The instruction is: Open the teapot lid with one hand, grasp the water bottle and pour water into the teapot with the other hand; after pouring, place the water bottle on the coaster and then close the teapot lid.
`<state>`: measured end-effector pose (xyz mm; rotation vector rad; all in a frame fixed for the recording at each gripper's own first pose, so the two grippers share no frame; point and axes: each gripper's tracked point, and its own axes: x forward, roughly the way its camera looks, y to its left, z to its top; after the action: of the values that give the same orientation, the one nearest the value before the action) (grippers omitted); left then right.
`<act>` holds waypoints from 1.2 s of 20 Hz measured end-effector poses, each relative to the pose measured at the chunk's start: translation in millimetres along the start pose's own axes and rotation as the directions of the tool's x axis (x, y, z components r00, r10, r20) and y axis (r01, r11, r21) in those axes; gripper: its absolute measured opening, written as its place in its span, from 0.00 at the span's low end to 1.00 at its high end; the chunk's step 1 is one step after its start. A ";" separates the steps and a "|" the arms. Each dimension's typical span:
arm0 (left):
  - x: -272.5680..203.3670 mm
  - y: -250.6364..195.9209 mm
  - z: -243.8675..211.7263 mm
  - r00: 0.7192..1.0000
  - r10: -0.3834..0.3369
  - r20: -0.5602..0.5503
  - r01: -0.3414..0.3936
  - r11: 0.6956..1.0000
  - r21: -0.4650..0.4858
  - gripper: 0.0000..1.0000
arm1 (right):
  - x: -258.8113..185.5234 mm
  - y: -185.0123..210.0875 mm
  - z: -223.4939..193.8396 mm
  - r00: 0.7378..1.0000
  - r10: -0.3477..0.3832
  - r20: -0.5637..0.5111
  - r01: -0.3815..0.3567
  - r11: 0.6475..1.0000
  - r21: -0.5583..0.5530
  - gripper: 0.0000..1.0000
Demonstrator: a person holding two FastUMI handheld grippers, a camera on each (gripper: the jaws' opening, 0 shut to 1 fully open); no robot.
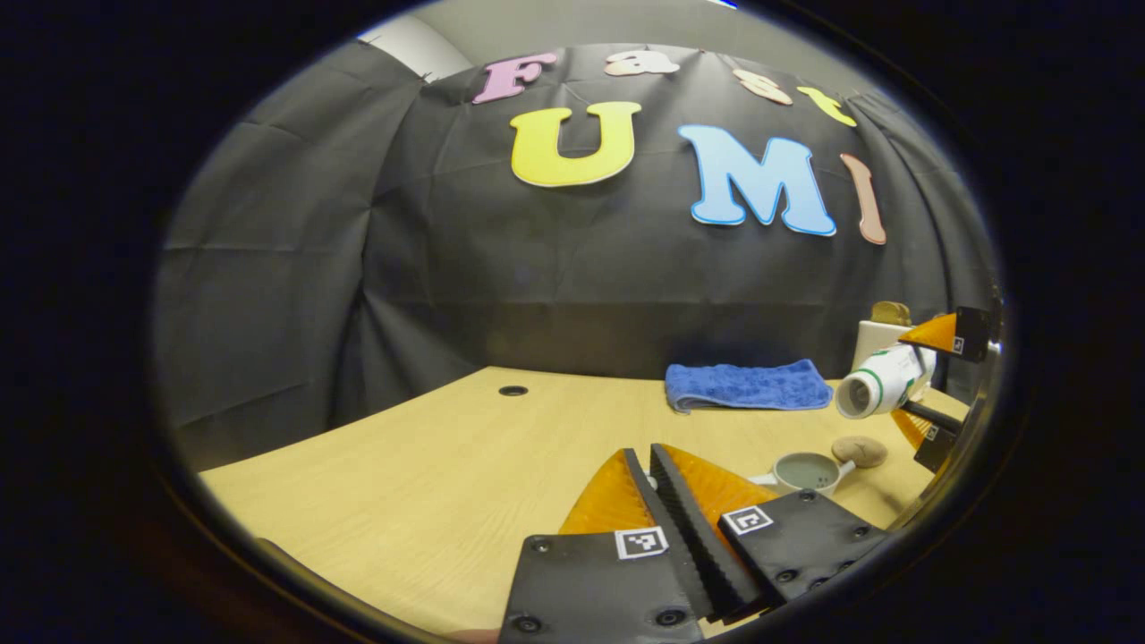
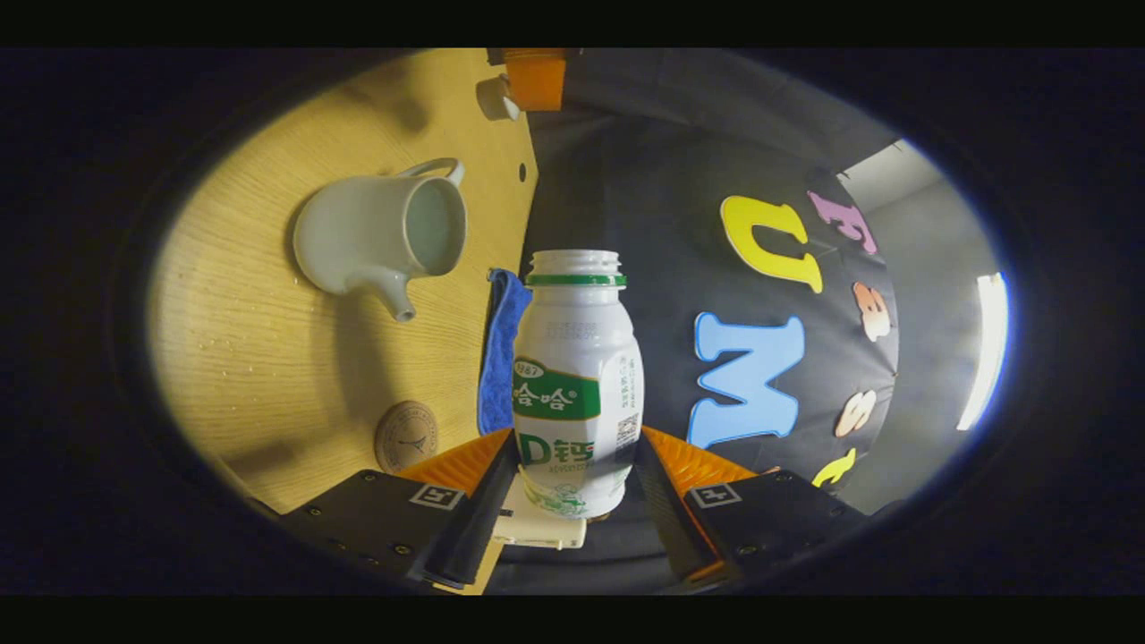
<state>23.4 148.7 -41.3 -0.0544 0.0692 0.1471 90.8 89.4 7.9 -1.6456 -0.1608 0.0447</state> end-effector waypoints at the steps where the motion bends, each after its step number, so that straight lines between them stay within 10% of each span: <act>1: 1.1 -1.1 -0.4 1.000 -0.001 -0.002 0.001 1.000 0.001 0.10 | 1.7 -1.7 -0.4 1.000 -0.001 0.003 0.001 1.000 -0.008 0.76; 24: 1.2 -7.2 -6.6 1.000 -0.018 -0.015 0.018 1.000 0.011 0.10 | 10.0 -42.6 4.9 0.995 -0.090 0.039 0.094 0.986 -0.134 0.76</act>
<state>25.2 141.4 -47.6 -0.0446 0.0848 0.1281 96.8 98.7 50.5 -1.7718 -0.2701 -0.0094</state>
